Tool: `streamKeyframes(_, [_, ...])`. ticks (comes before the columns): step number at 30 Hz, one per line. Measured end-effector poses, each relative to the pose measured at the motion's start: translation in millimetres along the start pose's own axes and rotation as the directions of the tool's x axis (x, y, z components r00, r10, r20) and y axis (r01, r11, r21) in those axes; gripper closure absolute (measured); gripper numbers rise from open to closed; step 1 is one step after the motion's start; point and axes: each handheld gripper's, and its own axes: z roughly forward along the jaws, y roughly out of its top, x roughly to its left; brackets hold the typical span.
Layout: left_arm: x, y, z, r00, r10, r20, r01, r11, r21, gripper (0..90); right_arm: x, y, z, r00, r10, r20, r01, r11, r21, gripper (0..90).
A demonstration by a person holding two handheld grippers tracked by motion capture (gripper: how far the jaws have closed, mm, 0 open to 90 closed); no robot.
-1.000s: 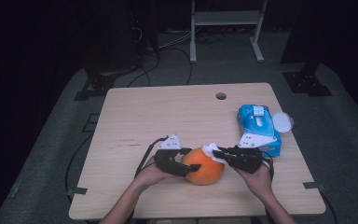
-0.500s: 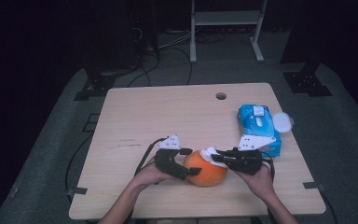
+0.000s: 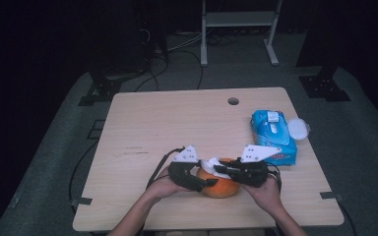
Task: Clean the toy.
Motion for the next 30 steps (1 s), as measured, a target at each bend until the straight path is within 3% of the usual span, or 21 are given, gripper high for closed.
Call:
streamKeyframes(2, [-0.2, -0.7, -0.5, 1.0000, 0.004, -0.006, -0.004, 1.0000, 0.001, 29.7, 4.1, 2.2, 2.8, 0.9991, -0.037, 0.020, 0.036, 0.999, 0.019, 81.7])
streamKeyframes(7, [3.0, -3.8, -2.1, 0.9999, 0.010, 0.012, -0.010, 0.9999, -0.003, 29.7, -10.4, -2.7, -9.1, 0.9976, 0.015, 0.067, -0.017, 1.000, 0.018, 81.6])
streamKeyframes(10, [5.3, -3.1, -3.8, 0.9992, 0.018, 0.035, -0.018, 0.9997, -0.018, 21.6, -16.0, -9.0, -13.4, 0.9976, 0.050, 0.048, -0.051, 0.999, 0.011, 81.7])
streamKeyframes(13, [9.8, -3.2, -2.0, 0.9995, -0.015, 0.027, 0.015, 0.9995, -0.028, 10.0, -14.6, -10.9, -13.3, 0.9986, 0.045, 0.027, -0.045, 0.999, 0.010, 81.6])
streamKeyframes(18, [10.9, -9.6, 9.6, 0.9978, -0.027, 0.060, 0.027, 0.9996, 0.000, 8.3, -12.9, -10.5, -9.3, 0.9989, 0.045, 0.015, -0.046, 0.999, 0.014, 81.4])
streamKeyframes(19, [10.0, -9.9, 9.6, 0.9977, -0.022, 0.064, 0.022, 0.9998, 0.000, 11.0, -12.5, -10.2, -8.7, 0.9989, 0.045, 0.014, -0.045, 0.999, 0.016, 81.4])
streamKeyframes(21, [9.1, -9.4, 5.5, 0.9988, 0.008, 0.049, -0.007, 1.0000, -0.003, 25.3, -12.5, -9.5, -8.5, 0.9988, 0.048, 0.015, -0.048, 0.999, 0.013, 81.3])
streamKeyframes(24, [8.6, -7.5, -1.0, 0.9989, 0.029, 0.036, -0.027, 0.9982, -0.053, 38.6, -12.9, -5.3, -11.1, 0.9982, 0.052, 0.030, -0.052, 0.999, -0.006, 81.4])
streamKeyframes(27, [7.9, -0.6, -9.8, 0.9990, 0.045, -0.006, -0.046, 0.9928, -0.111, 40.8, -9.0, 3.1, -18.8, 0.9971, 0.027, 0.072, -0.024, 0.999, -0.042, 81.4])
streamKeyframes(30, [5.7, 2.9, -12.7, 0.9970, 0.062, -0.047, -0.067, 0.9901, -0.123, 40.4, -7.2, 7.3, -23.6, 0.9955, 0.033, 0.089, -0.026, 0.997, -0.074, 81.4])
